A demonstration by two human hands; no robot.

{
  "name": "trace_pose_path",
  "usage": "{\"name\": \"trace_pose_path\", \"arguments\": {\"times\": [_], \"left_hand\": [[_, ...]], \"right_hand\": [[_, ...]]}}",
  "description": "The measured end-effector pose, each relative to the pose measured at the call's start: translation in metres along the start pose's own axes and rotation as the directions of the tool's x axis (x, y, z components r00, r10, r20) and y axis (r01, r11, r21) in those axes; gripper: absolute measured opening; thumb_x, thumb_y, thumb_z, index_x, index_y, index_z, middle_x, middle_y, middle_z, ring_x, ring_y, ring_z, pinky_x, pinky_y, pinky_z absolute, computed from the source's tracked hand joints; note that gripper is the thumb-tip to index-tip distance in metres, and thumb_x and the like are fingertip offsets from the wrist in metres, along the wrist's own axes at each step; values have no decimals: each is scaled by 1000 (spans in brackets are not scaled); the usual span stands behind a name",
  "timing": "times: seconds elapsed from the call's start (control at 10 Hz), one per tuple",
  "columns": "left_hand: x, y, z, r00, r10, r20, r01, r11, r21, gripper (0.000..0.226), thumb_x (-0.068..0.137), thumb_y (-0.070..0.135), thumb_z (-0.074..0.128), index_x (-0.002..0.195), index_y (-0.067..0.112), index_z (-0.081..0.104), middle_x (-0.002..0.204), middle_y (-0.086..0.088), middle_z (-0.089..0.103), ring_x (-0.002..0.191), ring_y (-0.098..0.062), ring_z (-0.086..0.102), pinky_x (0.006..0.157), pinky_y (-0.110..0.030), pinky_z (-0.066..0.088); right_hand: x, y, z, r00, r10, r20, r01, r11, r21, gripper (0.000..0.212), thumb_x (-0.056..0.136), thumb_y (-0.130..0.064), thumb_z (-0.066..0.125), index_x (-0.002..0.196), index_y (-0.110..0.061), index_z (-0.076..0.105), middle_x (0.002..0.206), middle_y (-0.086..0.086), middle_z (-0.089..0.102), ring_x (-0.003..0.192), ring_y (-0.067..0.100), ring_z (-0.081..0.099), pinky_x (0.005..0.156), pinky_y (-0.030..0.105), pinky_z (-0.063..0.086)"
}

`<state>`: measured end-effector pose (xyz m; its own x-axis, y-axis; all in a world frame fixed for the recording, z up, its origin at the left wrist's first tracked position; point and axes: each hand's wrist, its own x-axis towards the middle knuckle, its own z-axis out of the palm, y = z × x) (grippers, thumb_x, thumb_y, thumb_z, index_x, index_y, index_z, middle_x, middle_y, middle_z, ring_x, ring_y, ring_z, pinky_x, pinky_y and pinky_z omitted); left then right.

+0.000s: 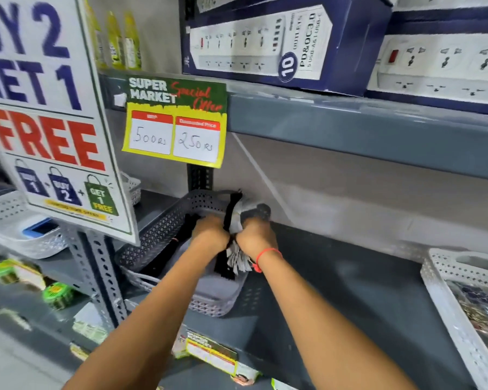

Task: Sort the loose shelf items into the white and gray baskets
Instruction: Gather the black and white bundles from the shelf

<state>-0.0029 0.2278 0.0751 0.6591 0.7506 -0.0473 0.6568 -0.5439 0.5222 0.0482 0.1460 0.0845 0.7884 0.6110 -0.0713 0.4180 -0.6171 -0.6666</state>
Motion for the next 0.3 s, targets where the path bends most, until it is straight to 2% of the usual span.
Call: {"name": "trace_pose_path", "arguments": {"times": [0.1,0.2,0.3], "left_hand": [[6,-25,12,994,-97,49,96,995,32,32,92,14,47,114,-5,62,122,-21,64,111,-35,61,90,-37,50],[0,-42,27,987,-134,87,127,989,77,31,93,12,46,114,-6,60,122,-21,64,112,-35,61,89,-38,51],[-1,-45,29,986,-149,77,140,985,103,29,93,5,44,115,-6,60,121,-21,64,112,-34,61,88,-36,50]], "right_hand": [[9,-3,24,996,26,87,-16,993,-118,36,91,-12,46,125,-6,56,134,17,56,121,34,56,97,35,47],[8,-3,43,988,60,144,-22,967,-253,39,93,-9,42,130,-3,50,139,17,51,126,33,51,101,36,44],[4,-2,44,993,53,105,-20,956,-294,38,92,-5,39,128,-2,51,137,18,53,125,34,52,100,37,45]]}}
